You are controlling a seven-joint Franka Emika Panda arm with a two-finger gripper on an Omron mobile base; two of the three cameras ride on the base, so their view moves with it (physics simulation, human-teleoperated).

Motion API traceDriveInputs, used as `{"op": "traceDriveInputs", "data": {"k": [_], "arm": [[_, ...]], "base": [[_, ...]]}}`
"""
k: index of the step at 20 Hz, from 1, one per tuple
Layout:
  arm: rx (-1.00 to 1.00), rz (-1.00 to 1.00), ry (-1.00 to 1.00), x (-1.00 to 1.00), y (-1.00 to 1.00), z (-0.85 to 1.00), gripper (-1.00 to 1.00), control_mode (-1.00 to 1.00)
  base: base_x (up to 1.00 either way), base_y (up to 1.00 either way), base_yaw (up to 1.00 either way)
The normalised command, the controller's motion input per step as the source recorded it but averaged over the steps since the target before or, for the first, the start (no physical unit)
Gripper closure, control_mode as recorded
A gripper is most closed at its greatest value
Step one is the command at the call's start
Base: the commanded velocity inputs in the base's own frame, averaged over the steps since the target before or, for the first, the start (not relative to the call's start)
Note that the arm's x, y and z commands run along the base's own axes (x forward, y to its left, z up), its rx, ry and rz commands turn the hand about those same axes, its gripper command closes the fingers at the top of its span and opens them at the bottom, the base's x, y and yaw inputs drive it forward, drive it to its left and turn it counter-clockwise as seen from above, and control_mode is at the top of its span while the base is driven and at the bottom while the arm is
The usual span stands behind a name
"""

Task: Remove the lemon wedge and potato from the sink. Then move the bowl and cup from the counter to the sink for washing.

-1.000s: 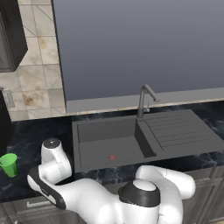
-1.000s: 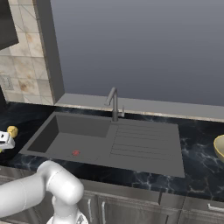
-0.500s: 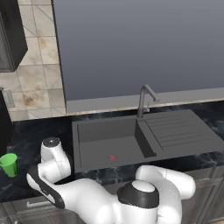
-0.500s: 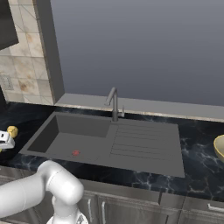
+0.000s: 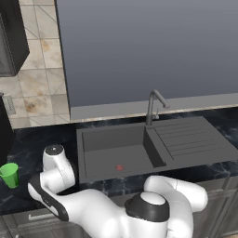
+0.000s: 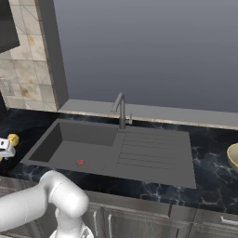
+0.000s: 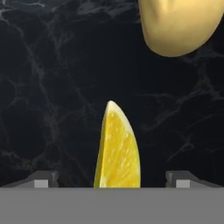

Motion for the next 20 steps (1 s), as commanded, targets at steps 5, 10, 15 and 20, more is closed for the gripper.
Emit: {"op": "traceDriveInputs", "data": {"k": [5, 10, 15, 20], "arm": [[0.00, 0.00, 0.00, -0.05, 0.00, 0.21, -1.00, -1.00], [0.00, 0.00, 0.00, -0.08, 0.00, 0.28, -1.00, -1.00], [0.00, 0.00, 0.00, -0.05, 0.00, 0.28, -1.00, -1.00], [0.00, 0.00, 0.00, -0.04, 0.00, 0.25, -1.00, -1.00]], "base": [[0.00, 0.00, 0.00], [0.00, 0.00, 0.00], [0.00, 0.00, 0.00], [0.00, 0.00, 0.00]]}}
